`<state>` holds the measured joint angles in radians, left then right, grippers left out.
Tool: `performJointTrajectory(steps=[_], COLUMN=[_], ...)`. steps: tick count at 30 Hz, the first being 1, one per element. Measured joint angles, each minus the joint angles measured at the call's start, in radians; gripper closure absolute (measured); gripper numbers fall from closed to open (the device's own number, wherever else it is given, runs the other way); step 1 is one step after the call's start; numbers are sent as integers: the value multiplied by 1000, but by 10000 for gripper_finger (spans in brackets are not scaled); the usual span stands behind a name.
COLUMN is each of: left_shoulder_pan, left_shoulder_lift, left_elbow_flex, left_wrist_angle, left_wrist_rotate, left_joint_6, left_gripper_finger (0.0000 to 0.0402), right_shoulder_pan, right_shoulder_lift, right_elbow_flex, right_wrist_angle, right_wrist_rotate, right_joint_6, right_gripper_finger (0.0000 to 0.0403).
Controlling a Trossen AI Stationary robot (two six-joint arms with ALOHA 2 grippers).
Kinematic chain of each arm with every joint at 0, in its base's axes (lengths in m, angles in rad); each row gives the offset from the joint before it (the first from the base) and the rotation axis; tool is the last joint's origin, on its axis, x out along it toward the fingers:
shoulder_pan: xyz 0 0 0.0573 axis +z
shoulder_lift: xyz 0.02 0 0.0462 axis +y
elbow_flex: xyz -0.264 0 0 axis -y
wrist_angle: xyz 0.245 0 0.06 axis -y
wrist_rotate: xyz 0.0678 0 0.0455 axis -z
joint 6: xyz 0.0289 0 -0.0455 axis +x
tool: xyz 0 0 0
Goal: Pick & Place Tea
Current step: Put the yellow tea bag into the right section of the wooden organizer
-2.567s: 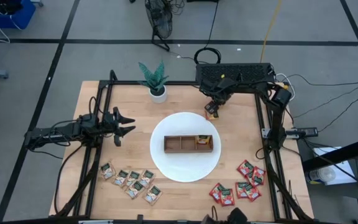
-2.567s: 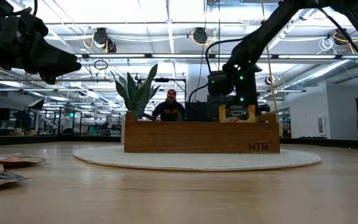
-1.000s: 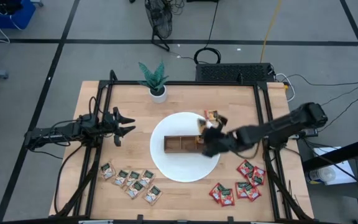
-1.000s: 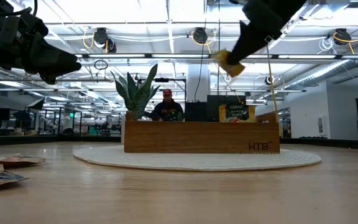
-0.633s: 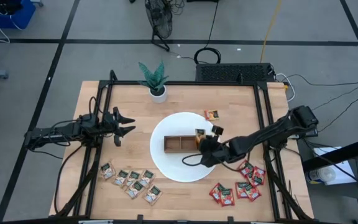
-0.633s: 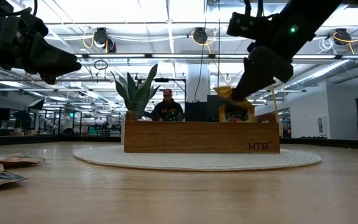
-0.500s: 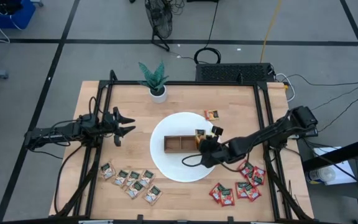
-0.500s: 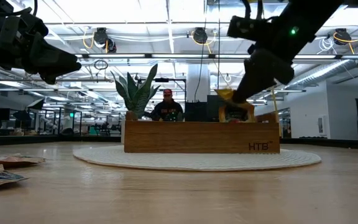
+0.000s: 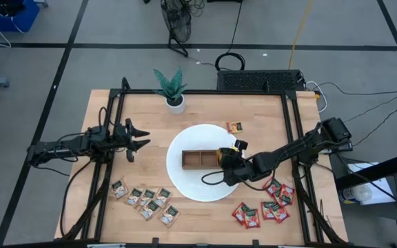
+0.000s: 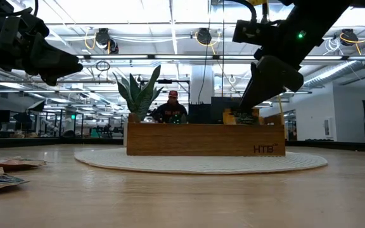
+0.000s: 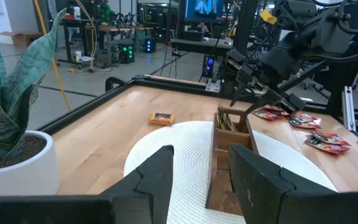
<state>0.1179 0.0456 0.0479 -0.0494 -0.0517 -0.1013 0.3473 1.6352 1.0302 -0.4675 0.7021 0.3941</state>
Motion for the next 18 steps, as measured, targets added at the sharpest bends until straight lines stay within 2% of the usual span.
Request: performJointTrajectory(steps=[4, 9, 12, 15, 18], left_shoulder_pan=[0, 0, 0, 0, 0], left_shoulder_lift=[0, 0, 0, 0, 0], left_elbow_flex=[0, 0, 0, 0, 0], left_wrist_angle=[0, 0, 0, 0, 0], left_wrist_rotate=[0, 0, 0, 0, 0], left_joint_6=[0, 0, 0, 0, 0], left_gripper_finger=[245, 245, 245, 245, 245], right_shoulder_pan=[0, -2, -37, -101, -163], right_shoulder_lift=[-5, -47, -84, -88, -56], right_elbow_flex=[0, 0, 9, 18, 18], right_wrist_angle=[18, 97, 128, 100, 48], right_wrist_rotate=[1, -18, -180, -352, -455], right_joint_6=[-39, -134, -206, -252, -251], right_gripper_finger=[241, 245, 289, 374, 394])
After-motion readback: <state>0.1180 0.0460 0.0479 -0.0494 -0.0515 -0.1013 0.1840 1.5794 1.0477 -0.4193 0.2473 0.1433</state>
